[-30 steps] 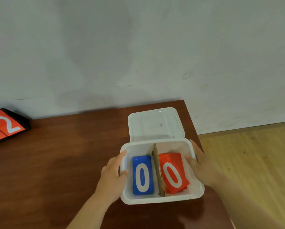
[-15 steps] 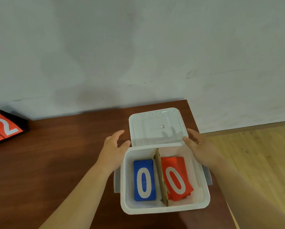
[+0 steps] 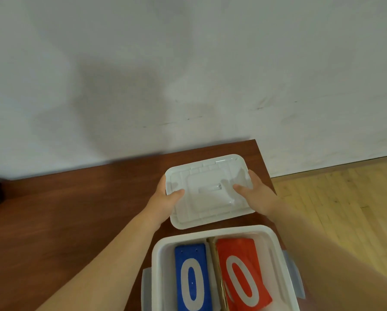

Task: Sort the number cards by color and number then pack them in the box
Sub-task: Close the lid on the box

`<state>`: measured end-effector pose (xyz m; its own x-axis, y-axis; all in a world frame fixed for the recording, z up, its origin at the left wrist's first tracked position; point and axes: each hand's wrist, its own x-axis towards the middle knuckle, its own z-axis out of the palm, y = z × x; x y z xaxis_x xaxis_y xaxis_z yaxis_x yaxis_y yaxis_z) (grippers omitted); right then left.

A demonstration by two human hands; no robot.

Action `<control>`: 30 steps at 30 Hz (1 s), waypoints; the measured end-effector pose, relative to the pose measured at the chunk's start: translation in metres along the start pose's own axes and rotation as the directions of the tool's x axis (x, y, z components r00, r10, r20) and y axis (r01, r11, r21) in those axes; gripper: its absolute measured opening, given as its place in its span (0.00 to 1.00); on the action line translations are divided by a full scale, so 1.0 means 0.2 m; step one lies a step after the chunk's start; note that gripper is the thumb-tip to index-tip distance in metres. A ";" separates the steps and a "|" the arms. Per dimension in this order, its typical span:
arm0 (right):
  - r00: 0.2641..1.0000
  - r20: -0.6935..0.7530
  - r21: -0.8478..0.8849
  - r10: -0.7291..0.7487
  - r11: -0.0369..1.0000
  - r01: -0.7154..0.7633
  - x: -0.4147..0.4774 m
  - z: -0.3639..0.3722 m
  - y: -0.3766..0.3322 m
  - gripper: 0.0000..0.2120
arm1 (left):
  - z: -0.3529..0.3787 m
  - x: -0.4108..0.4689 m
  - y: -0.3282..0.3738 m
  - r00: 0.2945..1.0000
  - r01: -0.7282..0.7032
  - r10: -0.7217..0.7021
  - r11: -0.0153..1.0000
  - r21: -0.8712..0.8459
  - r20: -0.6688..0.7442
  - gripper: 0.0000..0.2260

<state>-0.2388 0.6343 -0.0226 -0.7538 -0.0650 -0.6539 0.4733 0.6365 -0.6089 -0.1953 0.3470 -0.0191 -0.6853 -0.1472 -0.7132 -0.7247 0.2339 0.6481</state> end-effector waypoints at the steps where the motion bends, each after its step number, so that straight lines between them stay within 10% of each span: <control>1: 1.000 -0.011 0.028 0.008 1.000 -0.007 0.01 0.00 -0.01 0.43 | 0.01 0.01 0.01 1.000 0.001 -0.001 0.999 -0.033 -0.004 0.37; 6: 0.989 -0.148 0.390 -0.011 0.918 0.069 -0.02 -0.06 -0.10 0.44 | -0.01 -0.05 0.09 0.983 -0.146 0.094 0.919 -0.365 -0.156 0.43; 11: 0.974 -0.180 0.637 -0.141 0.738 0.224 -0.21 -0.08 -0.19 0.22 | -0.05 -0.32 0.16 0.945 -0.315 0.197 0.759 -0.570 -0.260 0.34; 25: 0.910 0.060 0.624 -0.410 0.727 0.286 -0.84 -0.06 0.05 0.36 | -0.07 -0.98 -0.16 0.917 -0.397 0.363 0.789 -0.469 -0.166 0.19; 30: 0.921 0.033 0.535 -0.388 0.785 0.312 -0.99 -0.02 0.15 0.31 | -0.07 -1.05 -0.22 0.930 -0.367 0.361 0.894 -0.256 -0.071 0.32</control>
<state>-0.0770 0.6693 0.0891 -0.8631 -0.3322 -0.3805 0.3803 0.0682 -0.9223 -0.0201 0.3538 0.1055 -0.9040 -0.1202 -0.4103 -0.4151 0.0168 0.9096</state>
